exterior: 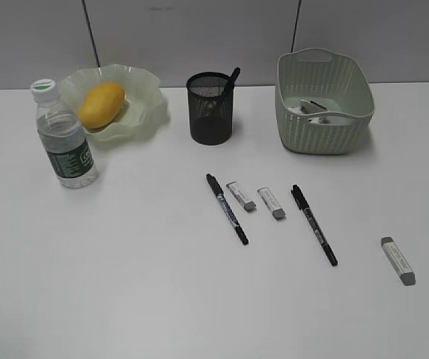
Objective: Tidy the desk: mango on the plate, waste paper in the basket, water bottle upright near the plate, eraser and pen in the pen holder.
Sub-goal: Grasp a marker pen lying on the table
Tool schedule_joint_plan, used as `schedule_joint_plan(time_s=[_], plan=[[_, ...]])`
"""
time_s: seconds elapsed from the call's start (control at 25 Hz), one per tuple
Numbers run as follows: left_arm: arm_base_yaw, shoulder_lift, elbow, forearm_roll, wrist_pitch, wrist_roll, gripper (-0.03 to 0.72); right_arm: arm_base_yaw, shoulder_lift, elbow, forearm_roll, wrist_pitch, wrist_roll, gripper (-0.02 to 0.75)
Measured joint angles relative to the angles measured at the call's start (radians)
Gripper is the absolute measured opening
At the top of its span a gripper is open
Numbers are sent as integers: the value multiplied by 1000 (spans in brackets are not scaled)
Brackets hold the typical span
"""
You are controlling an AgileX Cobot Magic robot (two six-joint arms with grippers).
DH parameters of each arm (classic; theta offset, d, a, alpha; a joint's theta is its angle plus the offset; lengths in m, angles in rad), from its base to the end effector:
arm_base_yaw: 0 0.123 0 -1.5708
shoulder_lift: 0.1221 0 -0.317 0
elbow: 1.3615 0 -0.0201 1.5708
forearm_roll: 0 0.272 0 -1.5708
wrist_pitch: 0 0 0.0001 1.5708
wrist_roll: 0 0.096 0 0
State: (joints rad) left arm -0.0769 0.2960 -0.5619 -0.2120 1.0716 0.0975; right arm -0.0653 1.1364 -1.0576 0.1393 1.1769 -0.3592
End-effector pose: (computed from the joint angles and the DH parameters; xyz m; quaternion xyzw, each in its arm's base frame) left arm 0.0287 -0.0200 0.3031 0.0712 0.9027 -0.1013 0.4121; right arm 0.2123 -0.0015 0.3595 -0.1299 0.9689 0.0248 0.2092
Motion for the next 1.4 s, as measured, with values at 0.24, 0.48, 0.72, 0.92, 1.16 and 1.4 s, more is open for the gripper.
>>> schedule_joint_plan(time_s=[0.24,0.48,0.72,0.92,1.16,1.4], plan=[[-3,246,-86,-59,-90,-12,428,0,-207,130,12,-15,3,470],[-17,514,-204,-84,-112,-16,428,0,-424,252,33,-56,4,470],[-170,753,-384,-74,-137,-44,426,0,-612,381,50,-75,46,470],[-389,938,-499,25,-178,-217,426,0,-761,489,50,-75,102,470],[-607,1144,-591,192,-250,-457,391,0,-930,533,50,-88,127,470],[-624,1313,-708,195,-335,-647,381,0,-1084,546,50,-110,128,470]])
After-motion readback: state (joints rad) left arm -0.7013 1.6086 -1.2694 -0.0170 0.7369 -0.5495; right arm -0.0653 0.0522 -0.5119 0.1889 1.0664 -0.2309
